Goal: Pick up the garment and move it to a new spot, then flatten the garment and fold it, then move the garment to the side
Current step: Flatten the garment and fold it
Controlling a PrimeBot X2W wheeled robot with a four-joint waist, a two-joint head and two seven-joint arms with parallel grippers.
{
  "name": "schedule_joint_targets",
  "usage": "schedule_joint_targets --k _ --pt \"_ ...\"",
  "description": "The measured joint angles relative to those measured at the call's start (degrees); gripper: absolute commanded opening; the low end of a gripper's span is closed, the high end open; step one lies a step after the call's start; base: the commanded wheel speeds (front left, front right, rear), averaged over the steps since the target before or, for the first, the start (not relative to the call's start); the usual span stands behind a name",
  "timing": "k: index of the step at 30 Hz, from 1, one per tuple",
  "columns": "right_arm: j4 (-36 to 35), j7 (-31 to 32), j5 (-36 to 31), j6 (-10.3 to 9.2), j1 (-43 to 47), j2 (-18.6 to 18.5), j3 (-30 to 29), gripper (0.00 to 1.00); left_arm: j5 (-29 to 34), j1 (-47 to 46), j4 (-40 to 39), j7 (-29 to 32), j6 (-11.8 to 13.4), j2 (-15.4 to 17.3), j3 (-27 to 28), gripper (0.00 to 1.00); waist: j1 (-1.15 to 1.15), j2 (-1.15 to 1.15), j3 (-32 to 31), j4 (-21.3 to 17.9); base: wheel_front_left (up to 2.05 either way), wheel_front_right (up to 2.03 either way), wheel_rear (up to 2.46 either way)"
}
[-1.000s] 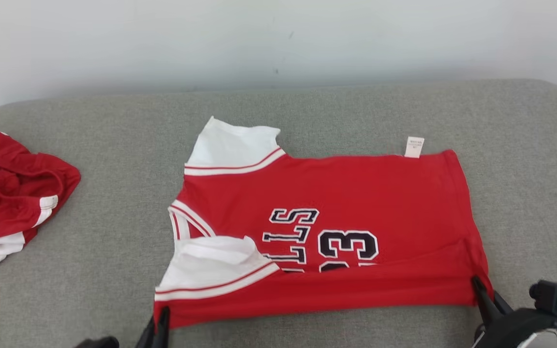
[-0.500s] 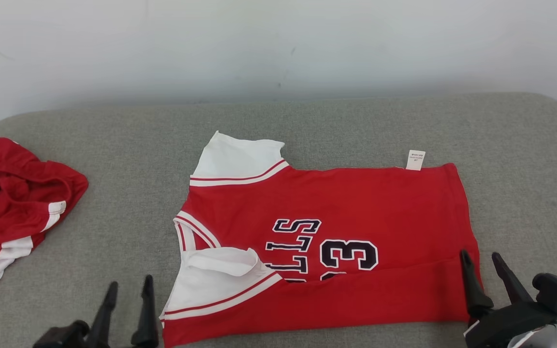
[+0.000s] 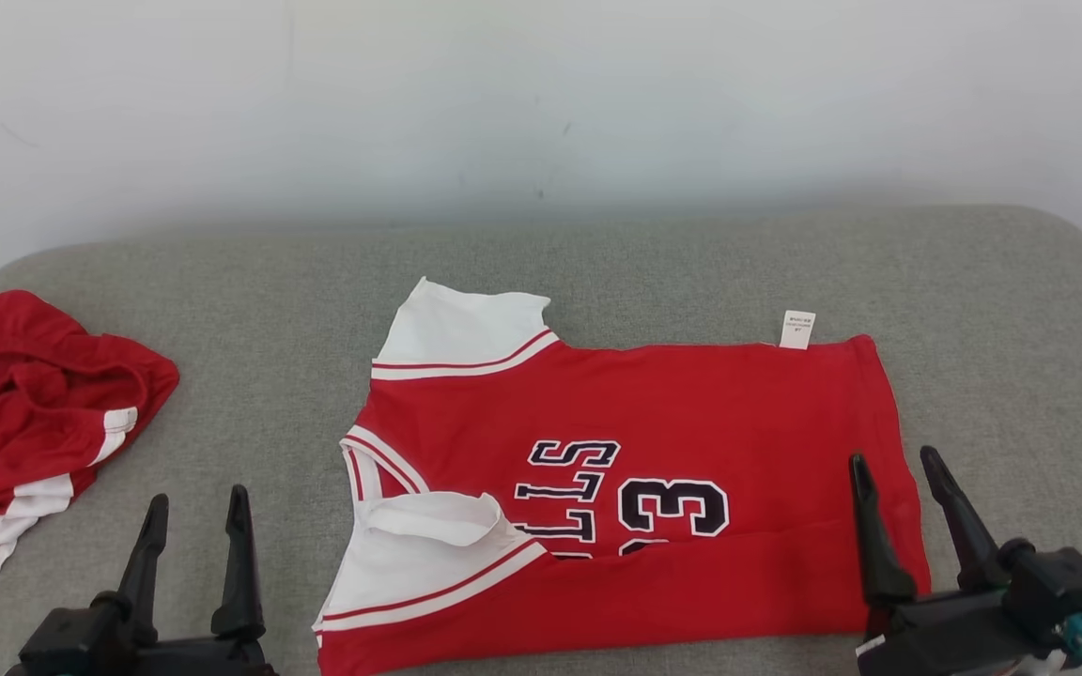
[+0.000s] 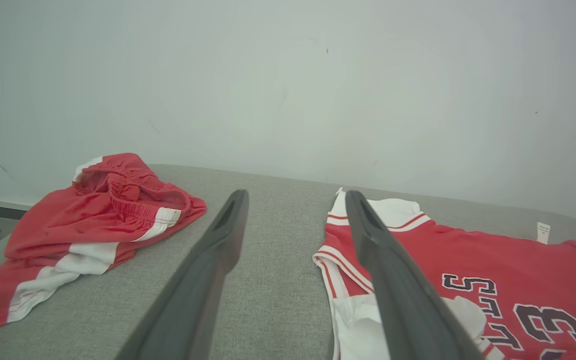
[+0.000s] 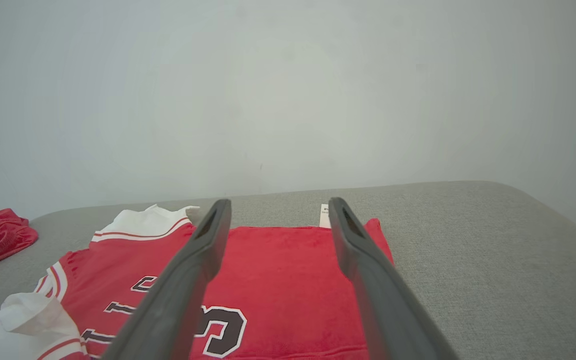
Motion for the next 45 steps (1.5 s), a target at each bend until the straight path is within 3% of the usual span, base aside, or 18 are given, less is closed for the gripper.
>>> schedule_joint_targets --k 13,32,38,45 --pt "-3.2 -1.0 -3.1 0.00 7.8 2.4 -3.3 1.00 3.0 5.5 -0.9 0.0 -2.1 -0.1 0.5 1.00 0.00 0.00 -1.8 0.2 0.00 0.00 0.00" --pt "-1.3 -0.3 -4.2 0.00 7.6 2.2 -1.7 1.00 4.8 5.3 0.9 0.0 -3.7 0.0 0.9 1.00 0.00 0.00 -2.3 0.1 0.00 0.00 0.00" --pt "0.9 2.8 -2.1 0.00 -1.0 -2.7 -1.8 1.00 6.0 -4.7 2.7 1.5 -5.2 3.2 -0.8 1.00 0.01 0.00 -0.7 -0.7 0.00 0.00 0.00" --pt "5.9 8.5 -0.5 0.00 -14.3 -6.8 -1.5 1.00 4.4 -22.0 5.7 7.4 -7.1 7.2 -4.5 1.00 0.01 0.00 3.8 -1.5 0.00 0.00 0.00"
